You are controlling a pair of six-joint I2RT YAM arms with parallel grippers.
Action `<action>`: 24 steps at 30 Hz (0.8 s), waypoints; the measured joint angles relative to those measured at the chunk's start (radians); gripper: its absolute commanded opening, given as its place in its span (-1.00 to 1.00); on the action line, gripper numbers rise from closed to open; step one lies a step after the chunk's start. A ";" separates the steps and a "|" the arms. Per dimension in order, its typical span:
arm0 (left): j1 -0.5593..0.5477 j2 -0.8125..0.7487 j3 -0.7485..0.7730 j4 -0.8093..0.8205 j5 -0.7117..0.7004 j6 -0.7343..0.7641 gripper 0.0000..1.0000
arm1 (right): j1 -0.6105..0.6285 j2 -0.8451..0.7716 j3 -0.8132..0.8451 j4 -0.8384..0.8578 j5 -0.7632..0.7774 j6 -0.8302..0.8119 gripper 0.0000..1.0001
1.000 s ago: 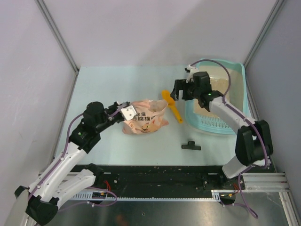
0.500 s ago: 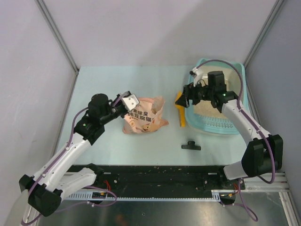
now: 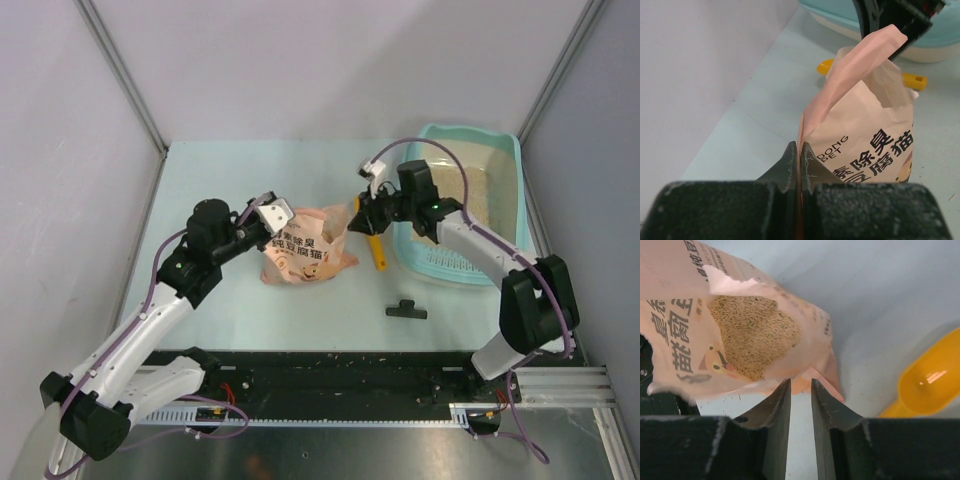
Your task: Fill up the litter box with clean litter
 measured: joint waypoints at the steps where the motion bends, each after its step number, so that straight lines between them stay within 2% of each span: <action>1: 0.000 0.000 0.000 0.000 0.000 0.000 -1.00 | 0.019 0.015 0.000 0.013 0.001 0.000 -0.45; 6: 0.000 0.000 0.000 0.000 0.000 0.000 -1.00 | 0.107 0.063 -0.001 0.089 0.006 0.021 -0.42; 9: 0.000 0.000 0.000 0.000 -0.002 0.000 -1.00 | 0.128 0.064 -0.001 0.110 0.006 0.024 -0.29; 10: 0.000 0.000 0.000 0.000 -0.002 0.000 -1.00 | 0.123 0.062 -0.001 0.109 0.005 0.023 -0.19; 16: 0.000 0.000 0.000 0.001 -0.012 0.002 -1.00 | -0.016 0.006 -0.002 -0.009 -0.050 -0.032 0.27; 19: 0.000 0.000 0.000 0.001 -0.013 0.002 -1.00 | -0.109 -0.041 -0.002 -0.071 -0.114 -0.091 0.41; 21: 0.000 0.002 0.000 0.002 -0.017 0.002 -1.00 | -0.145 -0.074 -0.002 -0.118 -0.156 -0.156 0.42; 24: 0.000 0.010 0.000 0.011 -0.023 0.002 -1.00 | -0.125 -0.109 -0.002 -0.193 -0.230 -0.264 0.43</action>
